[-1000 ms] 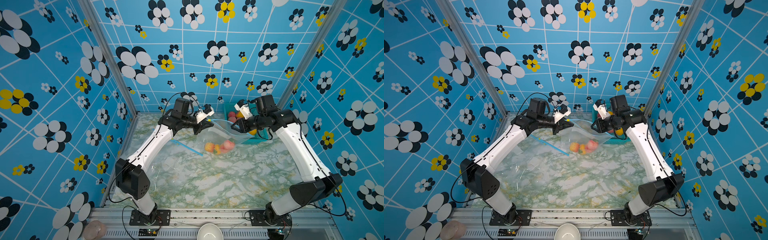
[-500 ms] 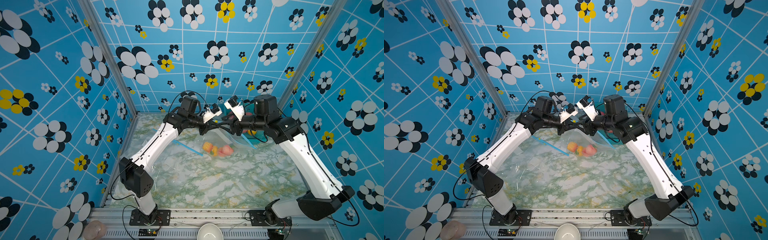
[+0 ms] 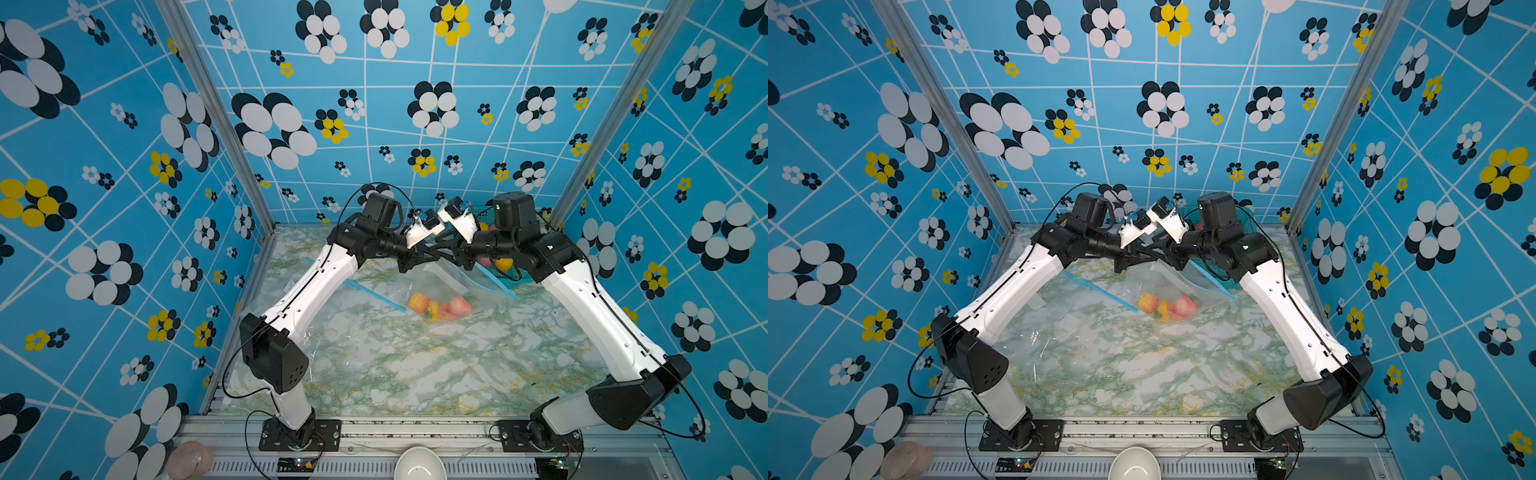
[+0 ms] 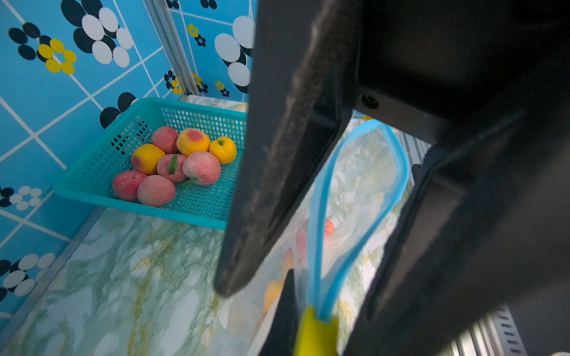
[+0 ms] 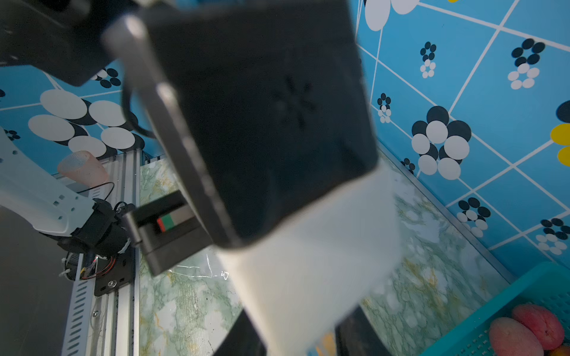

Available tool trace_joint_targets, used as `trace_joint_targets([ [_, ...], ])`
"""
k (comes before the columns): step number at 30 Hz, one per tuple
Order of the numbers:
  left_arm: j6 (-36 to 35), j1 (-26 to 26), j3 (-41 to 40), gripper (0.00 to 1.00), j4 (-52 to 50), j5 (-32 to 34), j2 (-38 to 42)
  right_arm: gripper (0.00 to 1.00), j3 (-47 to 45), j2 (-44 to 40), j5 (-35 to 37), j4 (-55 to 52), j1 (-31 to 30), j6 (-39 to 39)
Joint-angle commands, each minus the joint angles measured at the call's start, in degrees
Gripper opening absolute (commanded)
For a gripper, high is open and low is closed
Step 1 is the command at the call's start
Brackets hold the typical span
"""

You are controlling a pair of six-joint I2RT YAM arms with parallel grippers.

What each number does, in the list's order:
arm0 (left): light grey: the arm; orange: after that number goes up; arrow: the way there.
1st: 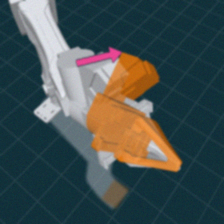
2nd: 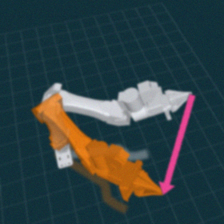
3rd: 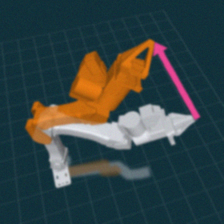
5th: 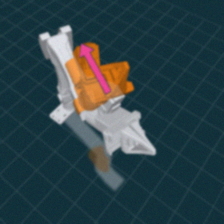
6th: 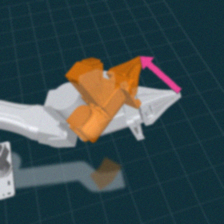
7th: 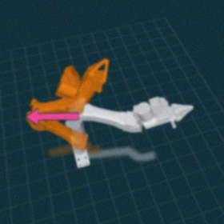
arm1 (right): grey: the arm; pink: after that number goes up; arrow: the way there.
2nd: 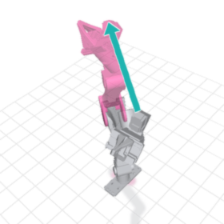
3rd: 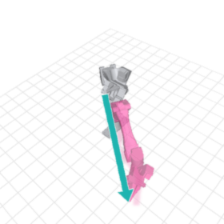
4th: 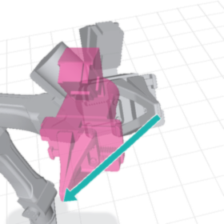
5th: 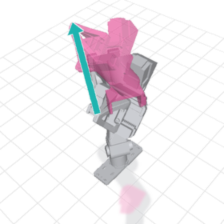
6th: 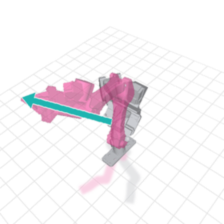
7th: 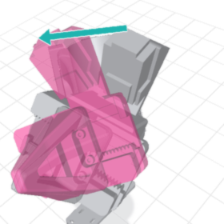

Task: Place the peach in a zip-top bag and seal the zipper
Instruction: Zip the zipper on the zipper food storage bag.

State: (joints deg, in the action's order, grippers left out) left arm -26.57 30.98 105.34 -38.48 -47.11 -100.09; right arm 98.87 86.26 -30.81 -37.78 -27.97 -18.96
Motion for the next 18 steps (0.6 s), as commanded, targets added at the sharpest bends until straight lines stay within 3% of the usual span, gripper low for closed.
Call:
trace_joint_targets([
  [1, -0.5, 0.0, 2.5, 0.0, -1.4, -3.0, -1.1, 0.35, 0.3, 1.3, -2.0, 0.8, 0.3, -1.4],
  [13, -0.5, 0.1, 3.6, 0.0, -2.4, -3.9, -1.5, 0.07, -0.8, 1.4, -8.8, 0.0, 2.2, -3.0],
  [18, -0.3, 0.2, 4.0, 0.0, -2.6, -3.9, -1.8, 0.03, -2.0, 0.4, -9.4, -0.6, 3.1, -3.1],
])
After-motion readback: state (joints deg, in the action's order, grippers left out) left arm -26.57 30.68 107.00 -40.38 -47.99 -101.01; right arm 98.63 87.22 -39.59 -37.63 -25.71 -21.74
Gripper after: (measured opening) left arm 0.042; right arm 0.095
